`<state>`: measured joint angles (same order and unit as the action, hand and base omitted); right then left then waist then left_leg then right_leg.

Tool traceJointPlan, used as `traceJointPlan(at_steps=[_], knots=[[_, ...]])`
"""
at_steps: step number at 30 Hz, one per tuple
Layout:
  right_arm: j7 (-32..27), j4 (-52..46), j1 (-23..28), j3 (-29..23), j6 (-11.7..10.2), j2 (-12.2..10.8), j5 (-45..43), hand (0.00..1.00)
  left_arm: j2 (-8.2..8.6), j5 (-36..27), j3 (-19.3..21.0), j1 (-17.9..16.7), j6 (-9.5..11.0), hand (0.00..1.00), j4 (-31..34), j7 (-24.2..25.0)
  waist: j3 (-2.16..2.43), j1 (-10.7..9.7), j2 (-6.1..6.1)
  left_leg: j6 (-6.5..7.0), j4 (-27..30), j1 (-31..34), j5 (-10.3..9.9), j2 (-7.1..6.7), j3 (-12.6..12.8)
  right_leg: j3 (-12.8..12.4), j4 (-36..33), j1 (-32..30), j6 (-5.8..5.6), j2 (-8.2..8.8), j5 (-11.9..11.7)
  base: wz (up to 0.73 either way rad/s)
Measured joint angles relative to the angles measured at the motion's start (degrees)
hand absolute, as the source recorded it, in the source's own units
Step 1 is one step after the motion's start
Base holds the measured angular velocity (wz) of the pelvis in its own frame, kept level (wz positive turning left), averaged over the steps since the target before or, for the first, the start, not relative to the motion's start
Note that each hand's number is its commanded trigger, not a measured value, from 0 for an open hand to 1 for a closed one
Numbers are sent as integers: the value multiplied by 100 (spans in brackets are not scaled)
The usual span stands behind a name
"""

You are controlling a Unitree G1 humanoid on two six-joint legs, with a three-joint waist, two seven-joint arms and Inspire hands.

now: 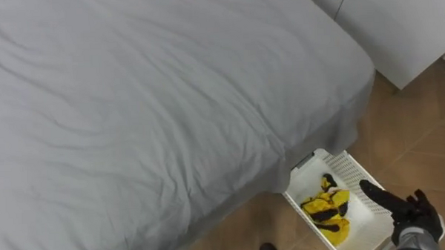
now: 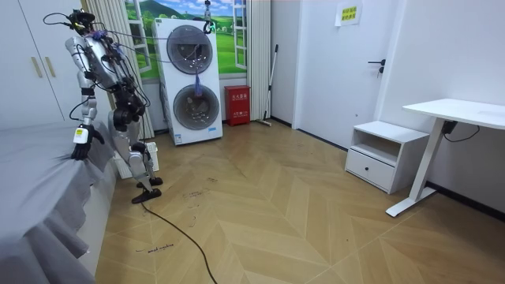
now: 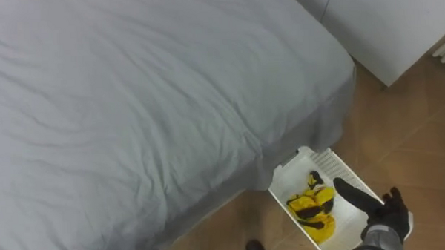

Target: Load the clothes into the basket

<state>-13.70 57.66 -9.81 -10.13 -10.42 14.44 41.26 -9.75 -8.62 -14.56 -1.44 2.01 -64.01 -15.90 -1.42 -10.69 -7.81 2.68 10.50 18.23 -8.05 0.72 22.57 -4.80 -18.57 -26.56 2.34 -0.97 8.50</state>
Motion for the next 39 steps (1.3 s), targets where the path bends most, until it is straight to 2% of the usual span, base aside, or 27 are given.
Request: traceJointPlan(at_steps=[4, 10, 13, 15, 17, 19, 21, 22, 23, 24, 26, 29, 31, 33, 35, 36, 39], knots=[[6, 23, 27, 47, -10, 0, -20, 0, -2, -1, -147, 17, 0, 0, -20, -32, -3, 16, 4, -3, 1, -66, 2, -2, -67, 43, 28, 99, 3, 8, 0, 7], [5, 0, 81, 112, -9, 0, -97, 0, -8, -2, -134, -28, -1, 0, -17, -18, -9, 19, 20, -3, -11, -200, 2, -14, -84, 33, 74, 256, -5, 16, 4, 0], [25, -1, 274, 267, -5, 1, -99, 0, -27, -40, -133, -132, 11, 0, -12, 1, -12, 49, 102, -3, -78, -404, 2, -15, -90, 53, 132, 465, -2, 9, 11, 2], [161, 0, 565, 331, 6, -3, -116, 0, -34, -56, -108, -174, 51, 0, -13, 14, 0, 34, 168, -4, -99, -558, 2, -19, -240, 188, 280, 721, 1, 30, 9, 24], [272, 1, 770, 333, 46, -12, -129, 0, -44, 5, -78, -234, 122, 0, -2, 38, -10, 33, 236, -5, -111, -686, 2, -28, -340, 263, 381, 925, 1, 49, 14, 32], [394, 30, 967, 328, 50, -55, -124, 0, -43, 80, -16, -299, 179, 0, 42, 46, 3, 21, 295, -5, -121, -793, 2, -39, -448, 399, 501, 1151, -2, 79, 13, 34], [602, 131, 1263, 331, 53, -218, -131, 0, -46, 275, 174, -511, 266, 0, 214, 69, 66, 136, 432, -8, -153, -986, 0, -45, -553, 529, 699, 1429, -7, 84, -8, 25], [666, 221, 1326, 332, 51, -260, -150, 0, -43, 322, 206, -553, 288, 0, 246, 82, 81, 155, 468, -8, -161, -1045, 0, -48, -568, 572, 748, 1519, -7, 87, -10, 35], [773, 477, 1389, 375, 56, -338, -198, 0, -37, 408, 240, -594, 318, 0, 244, 108, 115, 165, 531, -8, -179, -1168, 0, -55, -653, 671, 817, 1734, -8, 86, -9, 43], [865, 721, 1444, 490, 91, -403, -239, 0, -26, 444, 262, -606, 339, 0, 206, 115, 140, 197, 589, -11, -195, -1280, -2, -59, -771, 714, 899, 1908, -12, 95, -2, 45], [1014, 944, 1515, 559, 225, -480, -455, 0, 17, 461, 318, -608, 344, 0, 196, 123, 143, 303, 642, -20, -223, -1423, -8, -64, -871, 748, 978, 2110, -18, 108, 2, 23], [1235, 1097, 1549, 629, 375, -599, -747, 0, 38, 562, 356, -679, 345, 0, 202, 134, 117, 354, 703, -39, -297, -1671, -22, -107, -934, 828, 1065, 2388, -34, 131, 18, 16], [1376, 1150, 1541, 708, 496, -601, -868, 0, 74, 605, 461, -715, 337, 0, 201, 136, 126, 390, 712, -41, -301, -1732, -25, -134, -1029, 886, 1082, 2483, -49, 143, 28, 17], [1460, 1255, 1542, 854, 571, -602, -971, 0, 162, 581, 582, -712, 335, 0, 195, 137, 103, 489, 771, -39, -311, -1797, -28, -142, -1124, 971, 1081, 2583, -69, 166, 47, 23], [1516, 1383, 1523, 1084, 662, -608, -1080, 0, 226, 583, 687, -727, 335, 0, 194, 139, 116, 611, 785, -33, -311, -1827, -31, -145, -1190, 1005, 1084, 2649, -74, 174, 53, 14], [1550, 1431, 1531, 1207, 714, -629, -1213, 0, 256, 584, 777, -747, 335, 0, 194, 141, 94, 684, 825, -31, -311, -1869, -32, -146, -1212, 1024, 1090, 2700, -79, 176, 56, 11], [1587, 1432, 1532, 1348, 809, -642, -1280, 0, 282, 585, 839, -822, 332, 0, 201, 141, 112, 810, 850, -12, -294, -1901, -74, -156, -1342, 1145, 1089, 2771, -94, 191, 78, 17]])
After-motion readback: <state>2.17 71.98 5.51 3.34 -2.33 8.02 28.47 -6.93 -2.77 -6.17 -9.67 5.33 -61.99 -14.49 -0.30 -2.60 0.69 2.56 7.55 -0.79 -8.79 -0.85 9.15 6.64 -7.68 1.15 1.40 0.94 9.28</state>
